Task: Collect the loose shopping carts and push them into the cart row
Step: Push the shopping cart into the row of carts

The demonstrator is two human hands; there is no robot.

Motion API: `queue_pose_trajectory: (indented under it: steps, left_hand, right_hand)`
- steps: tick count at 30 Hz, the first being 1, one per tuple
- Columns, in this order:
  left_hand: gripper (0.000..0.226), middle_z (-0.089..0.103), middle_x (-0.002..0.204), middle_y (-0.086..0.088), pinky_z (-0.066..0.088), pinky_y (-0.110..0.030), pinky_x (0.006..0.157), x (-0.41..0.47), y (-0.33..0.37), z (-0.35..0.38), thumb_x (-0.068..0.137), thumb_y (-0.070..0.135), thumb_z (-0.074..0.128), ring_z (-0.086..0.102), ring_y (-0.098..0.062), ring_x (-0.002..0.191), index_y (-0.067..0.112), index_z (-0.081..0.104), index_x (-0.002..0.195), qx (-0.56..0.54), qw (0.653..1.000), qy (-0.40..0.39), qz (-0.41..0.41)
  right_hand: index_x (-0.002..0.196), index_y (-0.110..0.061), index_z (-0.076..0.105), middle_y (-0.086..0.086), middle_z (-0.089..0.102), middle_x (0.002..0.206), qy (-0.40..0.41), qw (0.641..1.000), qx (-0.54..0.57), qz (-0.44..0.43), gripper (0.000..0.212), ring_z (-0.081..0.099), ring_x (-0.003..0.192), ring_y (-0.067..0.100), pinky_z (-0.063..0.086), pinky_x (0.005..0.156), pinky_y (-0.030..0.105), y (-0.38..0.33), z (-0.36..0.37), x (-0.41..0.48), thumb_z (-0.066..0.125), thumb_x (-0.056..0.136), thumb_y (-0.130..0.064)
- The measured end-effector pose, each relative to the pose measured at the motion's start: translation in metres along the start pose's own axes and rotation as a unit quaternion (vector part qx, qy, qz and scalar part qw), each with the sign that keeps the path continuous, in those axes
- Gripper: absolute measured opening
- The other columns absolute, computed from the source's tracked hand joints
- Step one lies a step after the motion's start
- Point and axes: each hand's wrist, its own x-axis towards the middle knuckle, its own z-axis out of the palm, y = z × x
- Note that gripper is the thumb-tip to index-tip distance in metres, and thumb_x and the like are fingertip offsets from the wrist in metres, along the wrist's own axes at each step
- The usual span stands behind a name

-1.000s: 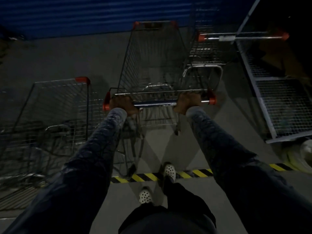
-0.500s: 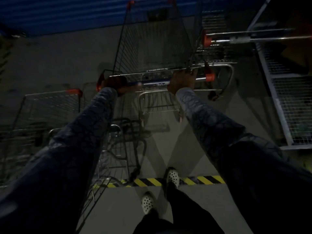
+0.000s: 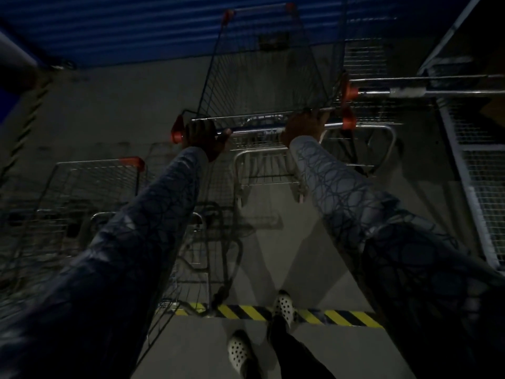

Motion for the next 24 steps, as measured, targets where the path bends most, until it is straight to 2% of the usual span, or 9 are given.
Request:
queue_pose_trajectory:
  steps: [4,10,11,13,14,18,21,24]
  left_hand:
    - [0.064,0.042,0.145,-0.020,0.018,-0.043,0.113,-0.012,-0.004,0.010,0.100,0.060,0.040,0.036,-0.035,0.135,0.008,0.049,0.135,-0.015,1.000,0.006,-0.005]
    - [0.067,0.040,0.148,-0.022,0.016,-0.040,0.112,-0.051,-0.009,0.004,0.099,0.058,0.044,0.033,-0.036,0.137,0.004,0.047,0.139,-0.035,0.999,-0.023,-0.009]
    - [0.074,0.040,0.148,-0.022,0.016,-0.040,0.113,-0.060,-0.010,0.004,0.097,0.064,0.040,0.033,-0.036,0.137,0.003,0.047,0.138,-0.042,0.999,-0.031,-0.005]
    - [0.100,0.041,0.148,-0.022,0.016,-0.042,0.114,-0.080,-0.013,0.006,0.081,0.080,0.020,0.033,-0.038,0.138,0.002,0.049,0.138,-0.061,0.997,-0.039,-0.016]
    - [0.107,0.040,0.149,-0.022,0.014,-0.042,0.116,-0.089,-0.016,0.009,0.075,0.081,0.014,0.032,-0.038,0.140,0.003,0.048,0.139,-0.069,0.997,-0.038,-0.018]
    - [0.078,0.024,0.158,-0.019,0.004,-0.044,0.122,-0.127,-0.025,0.008,0.098,0.067,0.031,0.018,-0.035,0.148,0.009,0.033,0.150,-0.033,0.996,-0.077,0.001]
    - [0.082,0.023,0.159,-0.020,0.007,-0.046,0.122,-0.159,-0.032,0.013,0.096,0.070,0.028,0.017,-0.036,0.148,0.009,0.031,0.151,-0.029,0.995,-0.092,0.008]
    - [0.092,0.018,0.161,-0.018,0.005,-0.049,0.122,-0.199,-0.046,0.022,0.090,0.079,0.022,0.012,-0.038,0.149,0.014,0.027,0.154,-0.059,0.993,-0.101,-0.005]
  right_hand:
    - [0.143,-0.023,0.051,0.010,0.043,0.152,0.002,0.999,0.019,-0.029,0.069,0.024,0.147,0.035,0.003,0.117,0.067,0.011,0.009,-0.008,0.059,0.085,-0.061]
    - [0.147,-0.024,0.044,0.010,0.038,0.154,-0.008,0.997,0.023,-0.077,0.080,0.024,0.147,0.032,0.009,0.117,0.066,0.023,0.012,-0.053,0.052,0.084,-0.073]
    - [0.148,-0.026,0.042,0.009,0.036,0.155,-0.007,0.997,0.027,-0.078,0.083,0.022,0.148,0.032,0.010,0.117,0.065,0.025,0.012,-0.062,0.051,0.082,-0.076]
    - [0.150,-0.029,0.040,0.005,0.032,0.158,-0.013,0.996,0.043,-0.083,0.090,0.018,0.149,0.030,0.009,0.116,0.064,0.029,0.020,-0.078,0.048,0.078,-0.083]
    - [0.151,-0.031,0.038,0.004,0.029,0.161,-0.023,0.995,0.051,-0.088,0.094,0.014,0.150,0.030,0.008,0.117,0.064,0.030,0.024,-0.087,0.046,0.075,-0.087]
    - [0.153,-0.029,0.036,0.001,0.023,0.163,-0.061,0.992,0.067,-0.091,0.108,0.010,0.151,0.030,0.009,0.119,0.062,0.033,0.033,-0.129,0.041,0.068,-0.095]
    - [0.154,-0.031,0.033,0.000,0.022,0.164,-0.063,0.992,0.064,-0.086,0.110,0.011,0.151,0.031,0.009,0.118,0.063,0.033,0.041,-0.164,0.040,0.067,-0.097]
    - [0.154,-0.035,0.031,-0.005,0.020,0.165,-0.075,0.990,0.080,-0.092,0.132,0.008,0.152,0.028,0.009,0.119,0.060,0.036,0.057,-0.200,0.024,0.044,-0.108]
